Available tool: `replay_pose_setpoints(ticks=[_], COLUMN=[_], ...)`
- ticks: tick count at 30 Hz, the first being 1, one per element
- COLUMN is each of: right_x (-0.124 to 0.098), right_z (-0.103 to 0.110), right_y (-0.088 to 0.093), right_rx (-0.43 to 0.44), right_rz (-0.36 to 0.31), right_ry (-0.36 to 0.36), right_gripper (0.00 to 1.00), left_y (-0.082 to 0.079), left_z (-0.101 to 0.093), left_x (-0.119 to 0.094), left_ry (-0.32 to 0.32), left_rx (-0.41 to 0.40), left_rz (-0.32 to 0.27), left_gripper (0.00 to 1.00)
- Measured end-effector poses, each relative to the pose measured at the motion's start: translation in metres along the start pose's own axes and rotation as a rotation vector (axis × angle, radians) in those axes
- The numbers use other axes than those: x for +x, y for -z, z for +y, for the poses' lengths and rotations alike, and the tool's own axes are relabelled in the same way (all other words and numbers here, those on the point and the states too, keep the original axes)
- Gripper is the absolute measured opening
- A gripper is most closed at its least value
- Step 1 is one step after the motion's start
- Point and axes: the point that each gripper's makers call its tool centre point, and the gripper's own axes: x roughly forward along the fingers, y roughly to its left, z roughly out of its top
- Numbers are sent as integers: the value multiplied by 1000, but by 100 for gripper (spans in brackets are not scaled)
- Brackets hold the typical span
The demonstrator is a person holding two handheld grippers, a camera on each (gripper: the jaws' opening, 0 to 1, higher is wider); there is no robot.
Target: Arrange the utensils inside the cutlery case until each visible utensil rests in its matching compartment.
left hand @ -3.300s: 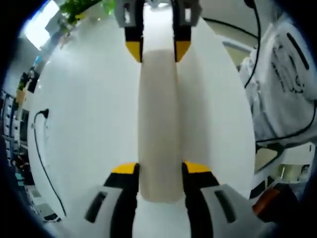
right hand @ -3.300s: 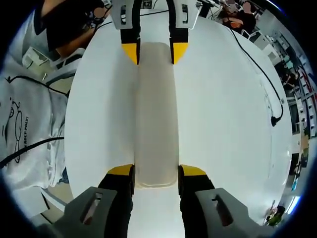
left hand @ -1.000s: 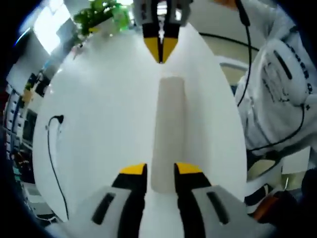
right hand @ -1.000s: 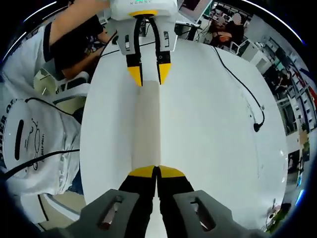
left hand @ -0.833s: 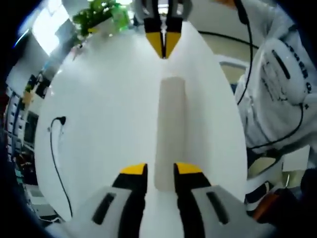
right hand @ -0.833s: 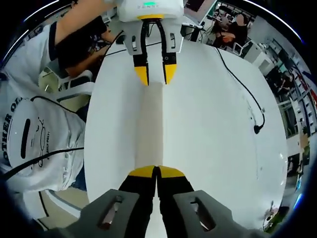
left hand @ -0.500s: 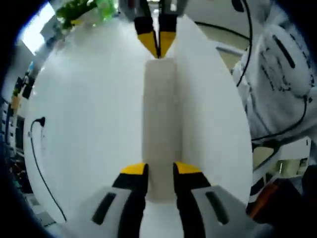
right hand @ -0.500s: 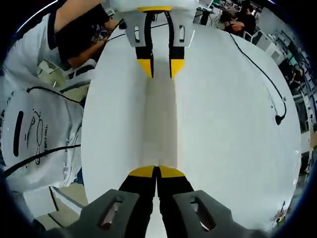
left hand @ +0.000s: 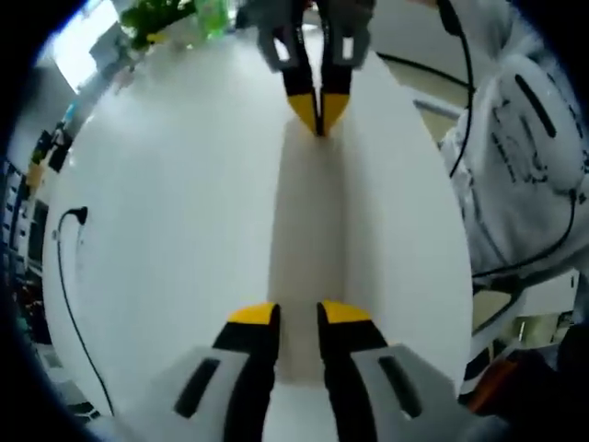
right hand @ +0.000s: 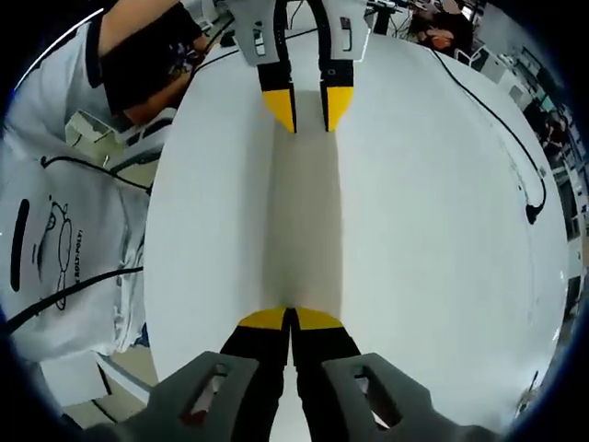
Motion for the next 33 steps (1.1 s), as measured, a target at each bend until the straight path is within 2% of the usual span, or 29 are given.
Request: replay_pose_setpoints(ticks=[1, 2, 3, 5, 7, 10, 12, 13, 14, 16, 17, 18, 21, 22, 24, 26, 27, 28, 29, 31, 33], right_x=[-2, -5, -8, -15, -22, -30, -38, -44, -53, -66, -72, -74, -82, -82, -83, -83, -84, -85, -89, -92, -95], right_z=[-1, -3, -2, 3, 3, 2, -10, -17, -22, -25, -24, -22, -20, -20, -23, -18, -12, -6, -3, 0, -1], right_y=[4, 5, 4, -1, -3, -1, -5, -8, -14, -14, -17, -17, -14, -11, -7, -7, -9, -12, -14, -14, -10], right_rx=[14, -5, -14, 12, 14, 3, -1, -24, -88, -55, -36, -25, 13, 16, 60, 79, 90, 84, 116, 142, 124], right_rz=[26, 24, 13, -47, -88, -145, -209, -251, -313, -388, -441, -465, -550, -567, -638, -732, -812, -882, -953, -1032, -1074], right_ry=[12, 41, 45, 37, 59, 106, 166, 225, 301, 359, 360, 352, 360, 362, 368, 360, 342, 309, 290, 276, 330], right_gripper=[2, 4, 4, 5, 5, 7, 7, 7, 7, 7, 7, 7, 9, 10, 13, 18, 22, 27, 33, 42, 48], left_y=[0, 3, 8, 12, 11, 7, -1, -2, -4, -1, 2, 0, -7, -7, -2, 9, 14, 12, 11, 9, 7], left_z=[0, 2, 0, 0, 3, 14, 21, 22, 25, 28, 26, 28, 26, 26, 23, 15, 10, 9, 8, 11, 5], left_x=[0, -1, -3, -8, -15, -35, -55, -65, -74, -92, -95, -102, -128, -133, -134, -125, -121, -122, -125, -133, -135], left_ry=[-9, -20, -25, -44, -70, -153, -222, -244, -271, -331, -336, -357, -402, -426, -466, -483, -482, -486, -490, -519, -534], left_rx=[-5, -5, 8, 21, 4, -3, -6, -15, -23, -39, -37, -43, -130, -144, -153, -136, -113, -109, -130, -194, -193], left_rz=[2, 21, 48, 42, 13, -61, -148, -179, -212, -263, -270, -309, -494, -534, -550, -531, -534, -586, -645, -747, -814], left_gripper=[19, 18, 18, 18, 18, 18, 19, 19, 19, 19, 19, 19, 19, 19, 20, 20, 20, 20, 20, 22, 26])
